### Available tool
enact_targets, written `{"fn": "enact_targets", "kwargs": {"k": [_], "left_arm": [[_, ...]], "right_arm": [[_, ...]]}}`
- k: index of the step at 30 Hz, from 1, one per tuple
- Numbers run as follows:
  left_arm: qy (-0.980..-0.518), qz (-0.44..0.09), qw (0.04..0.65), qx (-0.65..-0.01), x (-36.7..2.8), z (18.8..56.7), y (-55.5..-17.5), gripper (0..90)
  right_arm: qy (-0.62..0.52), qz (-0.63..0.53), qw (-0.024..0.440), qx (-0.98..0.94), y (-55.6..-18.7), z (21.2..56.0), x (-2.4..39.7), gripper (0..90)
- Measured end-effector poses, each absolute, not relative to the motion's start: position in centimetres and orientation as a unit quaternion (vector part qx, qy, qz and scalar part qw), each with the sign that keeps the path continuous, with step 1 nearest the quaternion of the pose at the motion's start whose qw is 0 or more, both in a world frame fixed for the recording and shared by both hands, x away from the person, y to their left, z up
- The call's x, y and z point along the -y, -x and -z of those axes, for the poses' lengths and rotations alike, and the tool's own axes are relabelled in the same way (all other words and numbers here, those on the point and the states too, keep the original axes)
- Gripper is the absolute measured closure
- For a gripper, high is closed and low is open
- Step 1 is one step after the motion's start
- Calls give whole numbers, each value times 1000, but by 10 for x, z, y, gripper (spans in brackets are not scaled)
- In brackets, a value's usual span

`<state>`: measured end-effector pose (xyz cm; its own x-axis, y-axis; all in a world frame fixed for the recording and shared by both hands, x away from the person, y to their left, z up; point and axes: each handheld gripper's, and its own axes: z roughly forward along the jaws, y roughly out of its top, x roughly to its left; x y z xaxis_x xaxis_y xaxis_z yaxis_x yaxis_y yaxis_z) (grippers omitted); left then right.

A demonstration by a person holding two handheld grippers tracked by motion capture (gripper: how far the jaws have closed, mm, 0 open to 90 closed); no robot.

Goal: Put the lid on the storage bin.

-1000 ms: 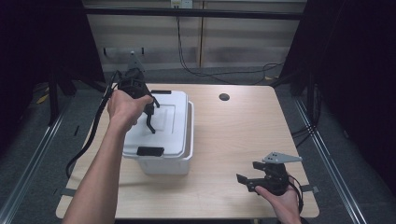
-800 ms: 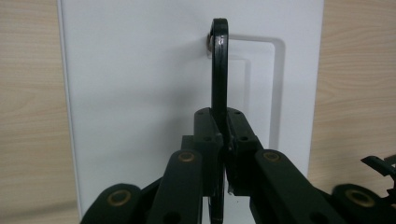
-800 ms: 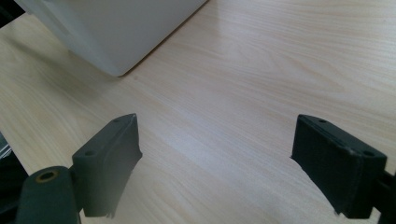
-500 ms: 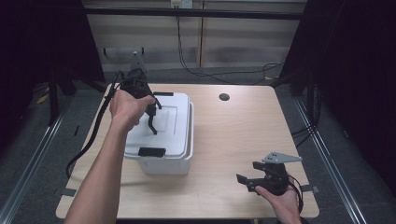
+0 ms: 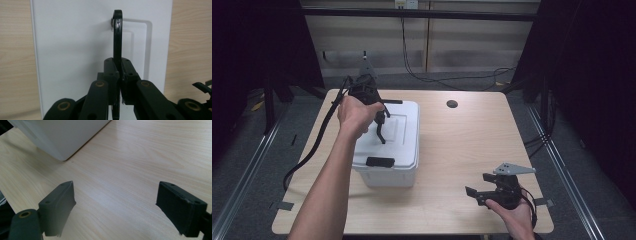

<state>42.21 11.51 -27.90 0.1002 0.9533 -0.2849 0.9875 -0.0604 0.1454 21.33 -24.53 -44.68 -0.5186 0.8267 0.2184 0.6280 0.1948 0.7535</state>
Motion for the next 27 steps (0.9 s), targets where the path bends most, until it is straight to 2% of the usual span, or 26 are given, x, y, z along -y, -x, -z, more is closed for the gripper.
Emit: {"fn": "enact_targets", "kwargs": {"k": [27], "left_arm": [[-727,69,151,-666,-113,287,-429,849]], "right_arm": [[-476,-417,114,-766,-214,448,245,146]]}}
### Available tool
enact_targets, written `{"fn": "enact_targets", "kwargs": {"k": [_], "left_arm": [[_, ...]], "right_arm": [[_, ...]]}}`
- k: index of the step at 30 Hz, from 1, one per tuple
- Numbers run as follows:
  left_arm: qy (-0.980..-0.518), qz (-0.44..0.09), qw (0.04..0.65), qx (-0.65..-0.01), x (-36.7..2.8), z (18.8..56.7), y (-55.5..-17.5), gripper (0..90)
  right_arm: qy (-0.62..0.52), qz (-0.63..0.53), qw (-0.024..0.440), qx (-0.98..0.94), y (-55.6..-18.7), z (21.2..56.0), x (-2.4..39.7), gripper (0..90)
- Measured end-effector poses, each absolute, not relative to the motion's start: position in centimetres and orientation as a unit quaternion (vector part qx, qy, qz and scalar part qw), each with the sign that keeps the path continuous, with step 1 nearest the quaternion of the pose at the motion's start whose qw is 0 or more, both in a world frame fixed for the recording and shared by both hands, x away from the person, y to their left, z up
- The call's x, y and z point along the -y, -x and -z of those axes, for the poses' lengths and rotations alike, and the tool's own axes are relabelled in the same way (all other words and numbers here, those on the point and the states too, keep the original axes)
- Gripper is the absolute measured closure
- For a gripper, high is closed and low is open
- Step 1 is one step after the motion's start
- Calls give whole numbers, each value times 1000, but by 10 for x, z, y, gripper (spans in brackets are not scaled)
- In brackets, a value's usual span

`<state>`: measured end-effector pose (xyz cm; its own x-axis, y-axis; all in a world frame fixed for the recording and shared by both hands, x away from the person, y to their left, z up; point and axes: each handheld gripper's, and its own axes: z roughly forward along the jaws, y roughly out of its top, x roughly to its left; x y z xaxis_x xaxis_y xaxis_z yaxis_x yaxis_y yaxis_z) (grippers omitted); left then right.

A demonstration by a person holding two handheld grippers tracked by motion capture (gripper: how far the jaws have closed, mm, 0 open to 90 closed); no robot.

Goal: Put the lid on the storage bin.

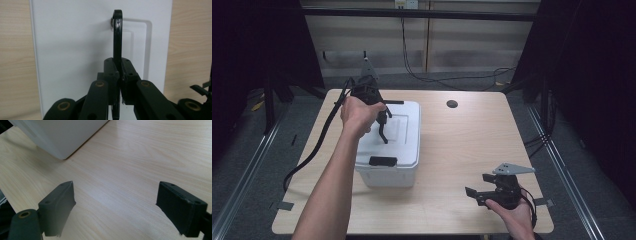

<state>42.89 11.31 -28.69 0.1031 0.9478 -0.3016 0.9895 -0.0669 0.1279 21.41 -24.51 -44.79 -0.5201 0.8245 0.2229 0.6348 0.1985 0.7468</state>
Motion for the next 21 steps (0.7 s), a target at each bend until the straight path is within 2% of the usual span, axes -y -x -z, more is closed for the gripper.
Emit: {"fn": "enact_targets", "kwargs": {"k": [21], "left_arm": [[-722,70,144,-673,-115,300,-430,850]], "right_arm": [[-478,-413,111,-767,-214,448,245,145]]}}
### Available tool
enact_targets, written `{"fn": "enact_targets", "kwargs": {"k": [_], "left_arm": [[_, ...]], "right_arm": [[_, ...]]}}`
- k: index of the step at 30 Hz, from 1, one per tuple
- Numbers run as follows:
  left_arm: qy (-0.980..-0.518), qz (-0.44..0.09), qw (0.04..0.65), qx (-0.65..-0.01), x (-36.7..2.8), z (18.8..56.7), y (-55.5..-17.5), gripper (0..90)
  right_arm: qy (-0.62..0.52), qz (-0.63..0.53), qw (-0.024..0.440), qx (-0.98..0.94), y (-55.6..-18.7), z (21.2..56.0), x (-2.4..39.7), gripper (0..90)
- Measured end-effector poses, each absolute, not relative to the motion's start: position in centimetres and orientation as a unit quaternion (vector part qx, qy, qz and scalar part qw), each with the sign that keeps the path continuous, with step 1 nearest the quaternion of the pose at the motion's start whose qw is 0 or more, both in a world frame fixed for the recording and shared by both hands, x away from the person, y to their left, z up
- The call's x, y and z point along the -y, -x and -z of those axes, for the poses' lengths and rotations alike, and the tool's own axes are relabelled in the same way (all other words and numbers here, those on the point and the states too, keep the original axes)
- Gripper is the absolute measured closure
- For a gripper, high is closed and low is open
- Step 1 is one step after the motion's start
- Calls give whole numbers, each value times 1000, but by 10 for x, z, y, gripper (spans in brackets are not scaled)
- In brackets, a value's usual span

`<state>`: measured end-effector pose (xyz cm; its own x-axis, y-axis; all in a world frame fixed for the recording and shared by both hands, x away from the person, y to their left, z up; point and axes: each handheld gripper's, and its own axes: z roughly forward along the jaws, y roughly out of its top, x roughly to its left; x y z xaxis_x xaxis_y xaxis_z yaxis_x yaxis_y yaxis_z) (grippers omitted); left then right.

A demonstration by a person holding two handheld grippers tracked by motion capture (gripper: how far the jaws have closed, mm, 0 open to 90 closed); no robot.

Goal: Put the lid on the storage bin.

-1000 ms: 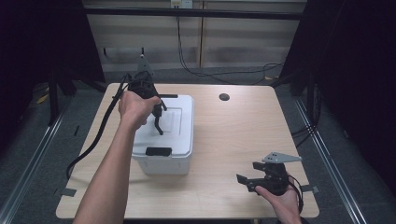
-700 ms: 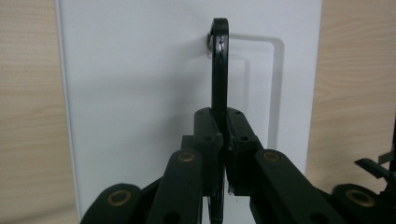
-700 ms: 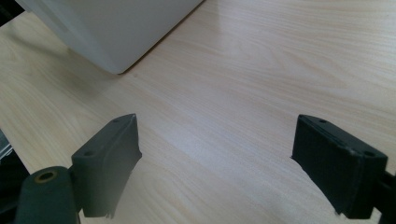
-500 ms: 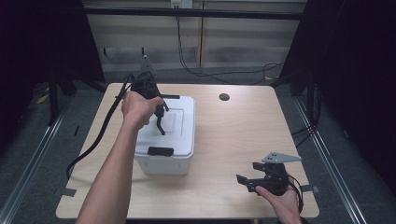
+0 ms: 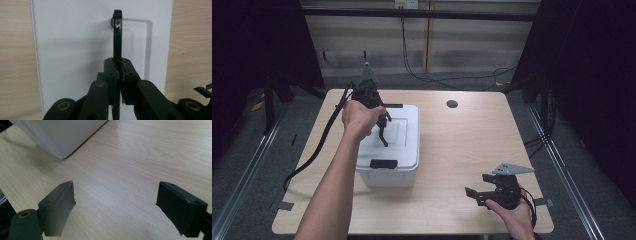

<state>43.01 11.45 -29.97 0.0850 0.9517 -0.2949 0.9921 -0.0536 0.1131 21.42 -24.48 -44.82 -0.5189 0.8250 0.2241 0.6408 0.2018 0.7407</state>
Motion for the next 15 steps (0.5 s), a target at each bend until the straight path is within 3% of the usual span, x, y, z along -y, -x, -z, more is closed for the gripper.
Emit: {"fn": "enact_targets", "kwargs": {"k": [15], "left_arm": [[-720,93,169,-667,-130,307,-434,822]], "right_arm": [[-477,-412,111,-768,-214,448,245,146]]}}
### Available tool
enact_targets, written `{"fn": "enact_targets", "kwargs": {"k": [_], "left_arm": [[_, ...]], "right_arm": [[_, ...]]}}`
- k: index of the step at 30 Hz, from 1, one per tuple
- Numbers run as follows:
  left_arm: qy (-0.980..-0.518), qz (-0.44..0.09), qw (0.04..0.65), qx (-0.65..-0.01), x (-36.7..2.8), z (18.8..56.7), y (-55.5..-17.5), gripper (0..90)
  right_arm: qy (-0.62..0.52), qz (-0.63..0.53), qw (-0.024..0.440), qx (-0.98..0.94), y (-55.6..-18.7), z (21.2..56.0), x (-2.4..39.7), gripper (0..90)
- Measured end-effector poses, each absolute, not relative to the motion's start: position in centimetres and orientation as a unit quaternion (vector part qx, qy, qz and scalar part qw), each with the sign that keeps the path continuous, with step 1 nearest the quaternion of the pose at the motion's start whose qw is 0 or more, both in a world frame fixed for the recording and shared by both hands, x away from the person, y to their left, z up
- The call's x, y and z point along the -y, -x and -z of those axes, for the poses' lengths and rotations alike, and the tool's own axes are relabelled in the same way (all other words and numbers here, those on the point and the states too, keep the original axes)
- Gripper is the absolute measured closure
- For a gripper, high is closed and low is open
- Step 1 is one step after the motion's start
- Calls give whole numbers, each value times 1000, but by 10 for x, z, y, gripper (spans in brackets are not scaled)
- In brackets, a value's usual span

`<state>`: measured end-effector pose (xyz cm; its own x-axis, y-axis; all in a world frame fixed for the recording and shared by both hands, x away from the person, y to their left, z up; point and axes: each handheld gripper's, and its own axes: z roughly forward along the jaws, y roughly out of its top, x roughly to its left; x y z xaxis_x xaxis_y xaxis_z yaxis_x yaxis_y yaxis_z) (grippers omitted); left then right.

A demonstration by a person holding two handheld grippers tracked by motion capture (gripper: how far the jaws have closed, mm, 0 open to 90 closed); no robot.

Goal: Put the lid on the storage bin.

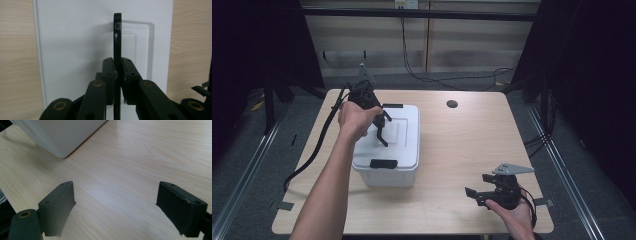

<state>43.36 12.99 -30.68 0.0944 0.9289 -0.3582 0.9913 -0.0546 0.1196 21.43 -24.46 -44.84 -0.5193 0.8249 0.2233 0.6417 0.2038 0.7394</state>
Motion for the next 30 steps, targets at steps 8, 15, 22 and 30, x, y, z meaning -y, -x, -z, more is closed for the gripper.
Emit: {"fn": "enact_targets", "kwargs": {"k": [8,15,22,30], "left_arm": [[-724,87,174,-662,-134,308,-435,705],[-733,76,177,-652,-139,308,-435,581],[-751,73,174,-633,-138,309,-435,331],[-771,84,211,-595,-141,305,-433,186]], "right_arm": [[-477,-413,111,-768,-214,448,245,146],[-475,-413,112,-769,-214,448,244,146],[-476,-412,112,-769,-214,448,244,146],[-475,-412,111,-769,-215,448,244,146]]}}
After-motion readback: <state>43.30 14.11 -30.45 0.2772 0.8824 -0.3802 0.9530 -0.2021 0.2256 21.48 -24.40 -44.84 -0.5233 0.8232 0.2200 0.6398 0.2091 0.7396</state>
